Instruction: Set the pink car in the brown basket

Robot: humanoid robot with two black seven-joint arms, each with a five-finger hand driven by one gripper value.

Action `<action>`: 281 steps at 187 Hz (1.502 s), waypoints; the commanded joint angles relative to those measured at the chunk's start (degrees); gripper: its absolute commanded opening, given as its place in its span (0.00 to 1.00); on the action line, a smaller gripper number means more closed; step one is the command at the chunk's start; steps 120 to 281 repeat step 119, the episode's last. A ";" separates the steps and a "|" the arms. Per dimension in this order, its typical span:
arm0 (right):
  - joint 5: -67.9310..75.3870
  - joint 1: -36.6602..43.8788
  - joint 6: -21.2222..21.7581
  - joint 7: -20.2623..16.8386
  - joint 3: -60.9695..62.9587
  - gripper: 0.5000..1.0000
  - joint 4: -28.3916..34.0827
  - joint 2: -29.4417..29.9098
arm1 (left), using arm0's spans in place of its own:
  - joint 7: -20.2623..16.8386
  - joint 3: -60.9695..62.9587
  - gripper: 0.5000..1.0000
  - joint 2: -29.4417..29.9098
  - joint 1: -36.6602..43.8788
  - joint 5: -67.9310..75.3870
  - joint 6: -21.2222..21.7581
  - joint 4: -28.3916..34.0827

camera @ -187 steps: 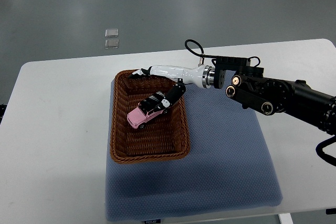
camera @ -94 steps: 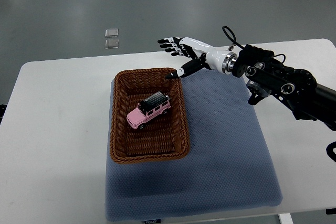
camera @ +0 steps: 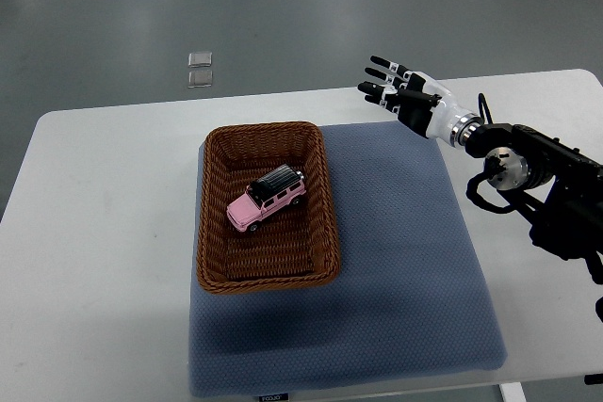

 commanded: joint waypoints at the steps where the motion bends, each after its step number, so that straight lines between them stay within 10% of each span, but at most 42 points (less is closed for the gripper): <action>1: 5.49 -1.08 0.85 -0.43 1.68 0.83 -0.31 -0.04 | 0.00 0.00 1.00 0.00 0.00 0.00 0.00 0.00; 281: 7.95 -2.57 0.58 0.36 2.56 0.83 -0.75 -0.13 | 0.00 0.00 1.00 0.00 0.00 0.00 0.00 0.00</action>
